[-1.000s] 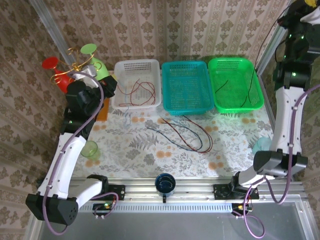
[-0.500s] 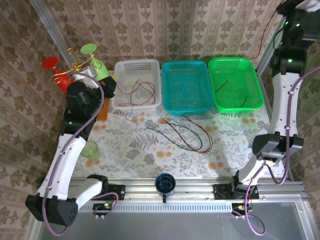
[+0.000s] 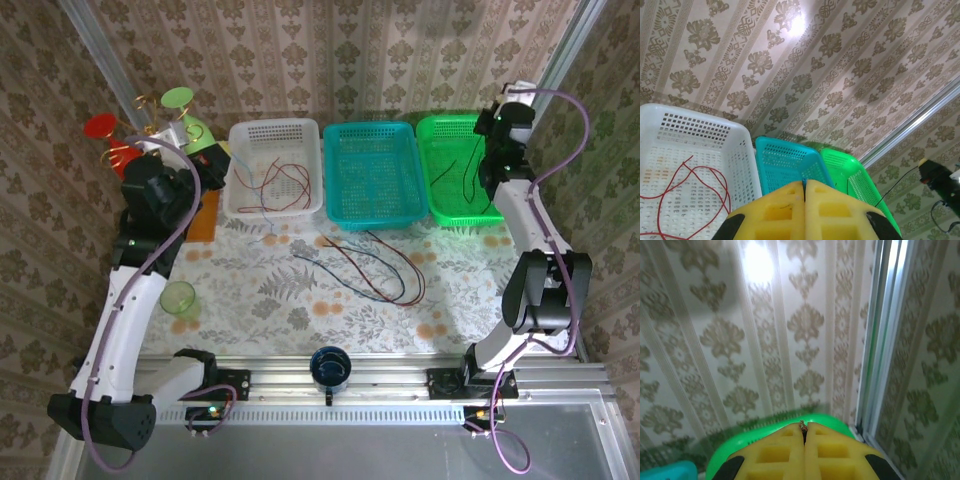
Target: Untangle the cables
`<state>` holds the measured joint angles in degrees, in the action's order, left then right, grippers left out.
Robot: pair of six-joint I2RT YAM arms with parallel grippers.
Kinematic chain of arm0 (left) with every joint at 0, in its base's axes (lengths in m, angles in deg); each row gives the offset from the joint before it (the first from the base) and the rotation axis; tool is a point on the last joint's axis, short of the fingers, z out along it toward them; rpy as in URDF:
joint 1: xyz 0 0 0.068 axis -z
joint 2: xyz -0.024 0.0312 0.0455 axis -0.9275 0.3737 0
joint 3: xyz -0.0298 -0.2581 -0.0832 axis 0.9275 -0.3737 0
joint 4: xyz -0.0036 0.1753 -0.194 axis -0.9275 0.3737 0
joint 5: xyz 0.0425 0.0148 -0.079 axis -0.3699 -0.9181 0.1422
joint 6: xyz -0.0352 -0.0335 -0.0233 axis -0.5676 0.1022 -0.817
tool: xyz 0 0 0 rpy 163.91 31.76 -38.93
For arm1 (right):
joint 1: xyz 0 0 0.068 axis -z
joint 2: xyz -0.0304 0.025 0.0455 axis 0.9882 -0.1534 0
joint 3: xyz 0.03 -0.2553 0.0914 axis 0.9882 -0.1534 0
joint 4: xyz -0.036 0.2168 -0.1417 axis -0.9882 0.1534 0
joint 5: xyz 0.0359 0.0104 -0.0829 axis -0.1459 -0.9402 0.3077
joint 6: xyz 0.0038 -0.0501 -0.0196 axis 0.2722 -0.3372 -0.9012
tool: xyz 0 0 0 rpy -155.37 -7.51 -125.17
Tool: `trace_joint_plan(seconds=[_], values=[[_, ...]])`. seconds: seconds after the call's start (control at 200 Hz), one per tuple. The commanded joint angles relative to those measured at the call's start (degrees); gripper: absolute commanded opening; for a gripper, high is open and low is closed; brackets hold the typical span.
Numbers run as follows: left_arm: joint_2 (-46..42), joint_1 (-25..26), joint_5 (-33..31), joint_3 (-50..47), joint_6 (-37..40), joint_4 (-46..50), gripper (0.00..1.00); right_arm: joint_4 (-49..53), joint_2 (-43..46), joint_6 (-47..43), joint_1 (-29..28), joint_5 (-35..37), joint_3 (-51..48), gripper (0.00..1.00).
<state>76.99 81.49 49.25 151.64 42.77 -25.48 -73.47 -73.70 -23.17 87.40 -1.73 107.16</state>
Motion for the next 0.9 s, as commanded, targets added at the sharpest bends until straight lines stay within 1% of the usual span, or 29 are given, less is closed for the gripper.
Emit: trace_joint_plan(seconds=[0.0, 0.14, 0.205, 0.255, 0.365, 0.45, 0.545, 0.59, 0.665, 0.775, 0.825, 0.895], values=[[-0.3, 0.1, 1.2, 1.5, 1.3, 1.4, 0.00, 8.8, -2.2, 5.1, -0.5, 5.5, 0.9, 0.00], [0.2, 0.9, 1.1, 2.2, 1.7, 2.1, 0.00, 25.7, -10.6, 10.7, -0.6, 6.4, 8.8, 0.00], [0.7, 1.2, 1.2, 2.7, 2.0, 2.4, 0.00, 32.1, -14.5, 14.1, -0.2, 3.2, 12.0, 0.00], [0.5, 1.5, 1.5, 2.8, 2.2, 2.7, 0.00, 35.5, -17.2, 15.7, -0.1, 1.4, 14.0, 0.00], [-1.1, 1.8, 0.7, 1.3, 1.6, 2.8, 0.00, 42.0, -22.9, 17.4, -0.2, 0.1, 18.4, 0.00], [-2.2, 2.2, 0.5, 0.9, 1.7, 2.8, 0.00, 45.5, -26.5, 18.2, -0.1, -0.4, 19.6, 0.00], [-2.7, 2.6, 0.1, 2.4, 2.9, 4.2, 0.00, 49.5, -29.1, 18.9, -0.1, -3.2, 21.1, 0.00], [-3.5, 2.9, -0.8, 3.0, 3.2, 4.4, 0.00, 49.7, -29.3, 19.3, -0.1, -3.9, 20.7, 0.09], [-4.1, 3.1, -1.7, 4.2, 3.5, 3.7, 0.00, 49.3, -28.5, 19.4, 0.1, -3.8, 19.8, 0.21], [-2.4, 3.6, -0.2, 9.1, 4.4, 5.4, 0.00, 46.1, -23.2, 19.4, 0.3, -4.0, 17.2, 0.41], [-1.1, 4.5, 0.3, 11.4, 4.7, 5.9, 0.00, 44.6, -20.2, 19.0, 0.4, -4.2, 16.1, 0.52], [0.4, 6.1, 0.1, 13.7, 5.4, 5.7, 0.00, 42.4, -16.4, 18.6, 0.4, -4.4, 14.8, 0.60]])
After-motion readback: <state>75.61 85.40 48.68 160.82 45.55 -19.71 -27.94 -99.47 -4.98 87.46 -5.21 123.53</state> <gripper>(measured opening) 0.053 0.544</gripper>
